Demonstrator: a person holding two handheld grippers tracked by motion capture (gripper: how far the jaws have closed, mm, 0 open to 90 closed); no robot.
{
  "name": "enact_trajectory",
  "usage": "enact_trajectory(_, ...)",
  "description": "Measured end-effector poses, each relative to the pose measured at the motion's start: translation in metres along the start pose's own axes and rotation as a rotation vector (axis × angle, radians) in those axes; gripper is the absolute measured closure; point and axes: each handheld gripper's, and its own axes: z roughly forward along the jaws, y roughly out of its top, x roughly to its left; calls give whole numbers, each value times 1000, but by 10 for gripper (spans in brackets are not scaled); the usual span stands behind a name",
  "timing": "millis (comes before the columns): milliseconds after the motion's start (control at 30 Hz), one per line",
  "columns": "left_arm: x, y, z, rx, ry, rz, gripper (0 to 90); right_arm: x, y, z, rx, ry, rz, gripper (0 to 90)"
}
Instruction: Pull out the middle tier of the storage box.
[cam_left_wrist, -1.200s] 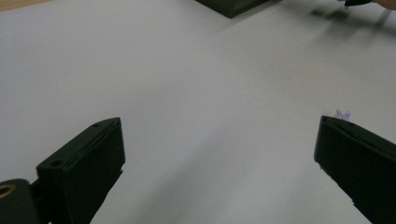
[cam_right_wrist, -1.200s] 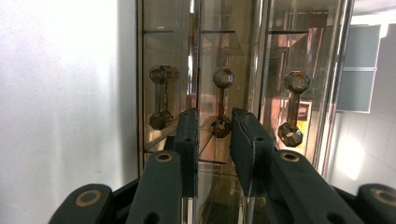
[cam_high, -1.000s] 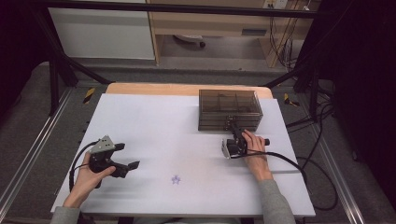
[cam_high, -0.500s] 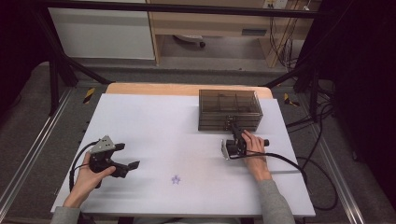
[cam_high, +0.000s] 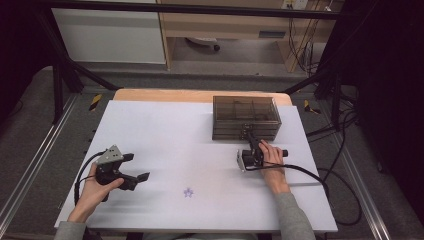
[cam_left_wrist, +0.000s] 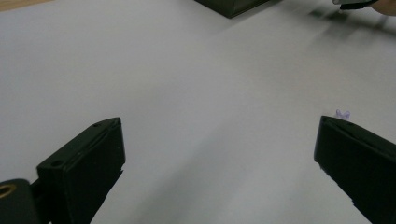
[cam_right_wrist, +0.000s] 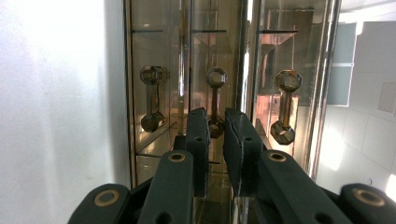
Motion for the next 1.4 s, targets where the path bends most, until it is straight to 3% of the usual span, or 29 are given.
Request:
enact_trajectory(433, 0, 0, -1, -2, 0, -1, 17, 1, 1, 0, 9, -10, -33, 814)
enact_trajectory(1400, 1, 0, -2, -6, 1, 1, 17, 0, 2, -4, 15, -1, -29, 816)
